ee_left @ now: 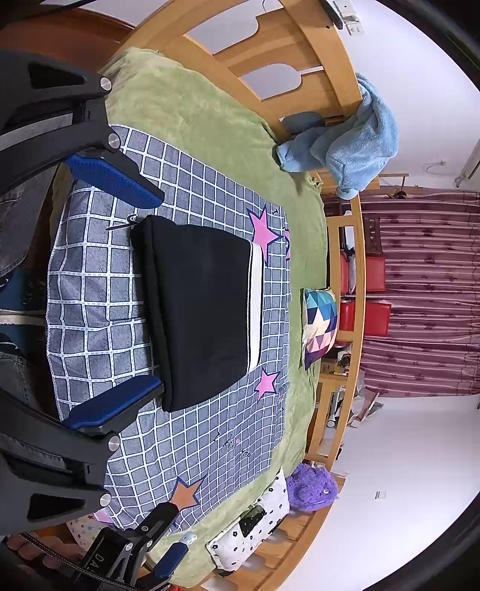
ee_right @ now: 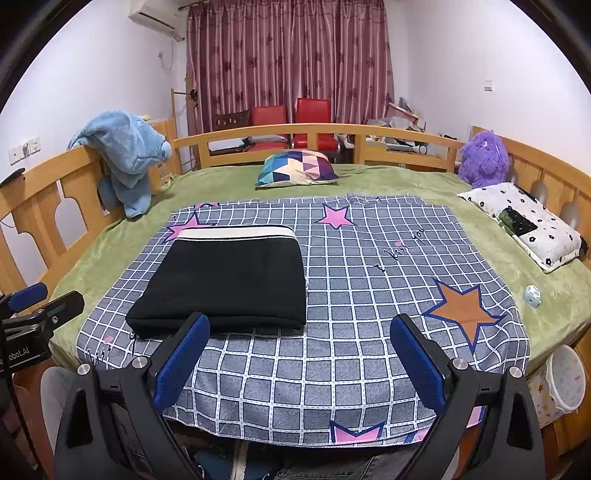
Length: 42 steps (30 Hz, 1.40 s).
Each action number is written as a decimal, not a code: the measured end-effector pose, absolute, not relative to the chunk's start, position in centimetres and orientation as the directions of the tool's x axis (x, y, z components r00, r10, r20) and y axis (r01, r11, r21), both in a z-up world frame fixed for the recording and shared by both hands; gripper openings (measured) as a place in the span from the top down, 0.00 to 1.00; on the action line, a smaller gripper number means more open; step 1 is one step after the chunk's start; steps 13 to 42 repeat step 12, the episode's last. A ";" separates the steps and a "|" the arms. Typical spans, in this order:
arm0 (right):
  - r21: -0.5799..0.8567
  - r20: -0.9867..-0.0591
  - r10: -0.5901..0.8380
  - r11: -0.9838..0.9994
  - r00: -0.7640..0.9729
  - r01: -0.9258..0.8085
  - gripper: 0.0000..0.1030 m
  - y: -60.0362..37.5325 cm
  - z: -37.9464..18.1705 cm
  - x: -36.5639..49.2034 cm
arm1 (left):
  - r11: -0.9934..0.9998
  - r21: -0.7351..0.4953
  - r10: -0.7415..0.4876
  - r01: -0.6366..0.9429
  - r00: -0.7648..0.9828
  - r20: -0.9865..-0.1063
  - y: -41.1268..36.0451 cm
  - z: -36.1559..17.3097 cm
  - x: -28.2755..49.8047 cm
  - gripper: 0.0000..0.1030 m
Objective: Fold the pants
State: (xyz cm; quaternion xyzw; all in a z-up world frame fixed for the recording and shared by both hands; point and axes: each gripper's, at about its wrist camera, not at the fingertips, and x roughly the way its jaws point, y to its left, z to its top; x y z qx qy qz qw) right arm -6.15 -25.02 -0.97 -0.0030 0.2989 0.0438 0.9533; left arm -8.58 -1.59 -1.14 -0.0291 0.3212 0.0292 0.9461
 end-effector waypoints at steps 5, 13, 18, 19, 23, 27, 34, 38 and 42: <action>0.021 -0.570 0.081 0.996 0.817 -0.084 0.06 -25.0 -1.0 -6.2 | 0.997 -0.037 0.037 -0.074 0.793 -0.609 -1.5 -1.2 -8.5 0.11; 0.022 -0.570 0.082 0.996 0.817 -0.085 0.06 -24.9 -1.0 -6.2 | 0.996 -0.045 0.033 -0.077 0.787 -0.617 -1.3 -1.3 -8.3 0.11; 0.022 -0.570 0.082 0.996 0.817 -0.085 0.06 -24.9 -1.0 -6.2 | 0.996 -0.045 0.033 -0.077 0.787 -0.617 -1.3 -1.3 -8.3 0.11; 0.022 -0.570 0.082 0.996 0.817 -0.085 0.06 -24.9 -1.0 -6.2 | 0.996 -0.045 0.033 -0.077 0.787 -0.617 -1.3 -1.3 -8.3 0.11; 0.022 -0.570 0.082 0.996 0.817 -0.085 0.06 -24.9 -1.0 -6.2 | 0.996 -0.045 0.033 -0.077 0.787 -0.617 -1.3 -1.3 -8.3 0.11; 0.022 -0.570 0.082 0.996 0.817 -0.085 0.06 -24.9 -1.0 -6.2 | 0.996 -0.045 0.033 -0.077 0.787 -0.617 -1.3 -1.3 -8.3 0.11; 0.022 -0.570 0.082 0.996 0.817 -0.085 0.06 -24.9 -1.0 -6.2 | 0.996 -0.045 0.033 -0.077 0.787 -0.617 -1.3 -1.3 -8.3 0.11; 0.022 -0.570 0.082 0.996 0.817 -0.085 0.06 -24.9 -1.0 -6.2 | 0.996 -0.045 0.033 -0.077 0.787 -0.617 -1.3 -1.3 -8.3 0.11; 0.022 -0.570 0.082 0.996 0.817 -0.085 0.06 -24.9 -1.0 -6.2 | 0.996 -0.045 0.033 -0.077 0.787 -0.617 -1.3 -1.3 -8.3 0.11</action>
